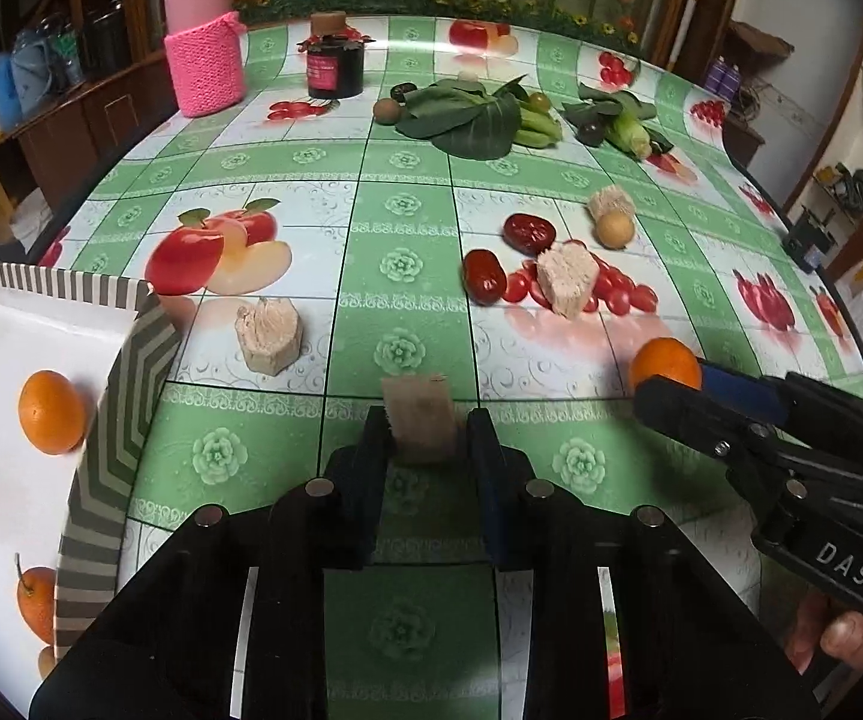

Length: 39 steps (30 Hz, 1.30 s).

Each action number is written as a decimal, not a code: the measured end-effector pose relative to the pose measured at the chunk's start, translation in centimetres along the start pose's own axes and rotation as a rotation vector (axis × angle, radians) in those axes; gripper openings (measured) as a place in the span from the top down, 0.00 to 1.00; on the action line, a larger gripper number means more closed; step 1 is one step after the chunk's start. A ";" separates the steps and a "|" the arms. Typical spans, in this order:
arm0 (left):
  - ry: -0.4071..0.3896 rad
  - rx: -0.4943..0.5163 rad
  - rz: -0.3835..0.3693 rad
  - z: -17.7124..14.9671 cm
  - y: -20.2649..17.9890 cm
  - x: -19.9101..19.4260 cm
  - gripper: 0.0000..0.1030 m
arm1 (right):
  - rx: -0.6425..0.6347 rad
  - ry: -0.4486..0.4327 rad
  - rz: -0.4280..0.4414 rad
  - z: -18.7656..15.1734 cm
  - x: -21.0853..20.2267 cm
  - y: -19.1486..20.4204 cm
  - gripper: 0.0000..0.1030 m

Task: Organize fruits
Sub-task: 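Grasp an orange with the right tool while the left tool grasps a beige cube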

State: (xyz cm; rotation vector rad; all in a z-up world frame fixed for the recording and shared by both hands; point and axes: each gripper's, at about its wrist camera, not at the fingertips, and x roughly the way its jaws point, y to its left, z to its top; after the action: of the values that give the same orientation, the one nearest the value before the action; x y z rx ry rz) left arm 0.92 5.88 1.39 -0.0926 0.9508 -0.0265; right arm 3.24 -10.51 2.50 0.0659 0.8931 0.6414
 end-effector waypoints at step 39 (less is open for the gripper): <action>-0.077 -0.051 -0.047 -1.0 1.7 -3.8 0.83 | 0.014 -0.018 0.017 -1.5 -1.4 2.0 0.71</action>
State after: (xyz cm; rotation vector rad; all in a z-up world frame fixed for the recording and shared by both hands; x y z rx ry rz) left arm -2.10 7.75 3.76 -0.1622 0.8729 -0.0418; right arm 0.46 -9.95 3.17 0.0920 0.8801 0.6491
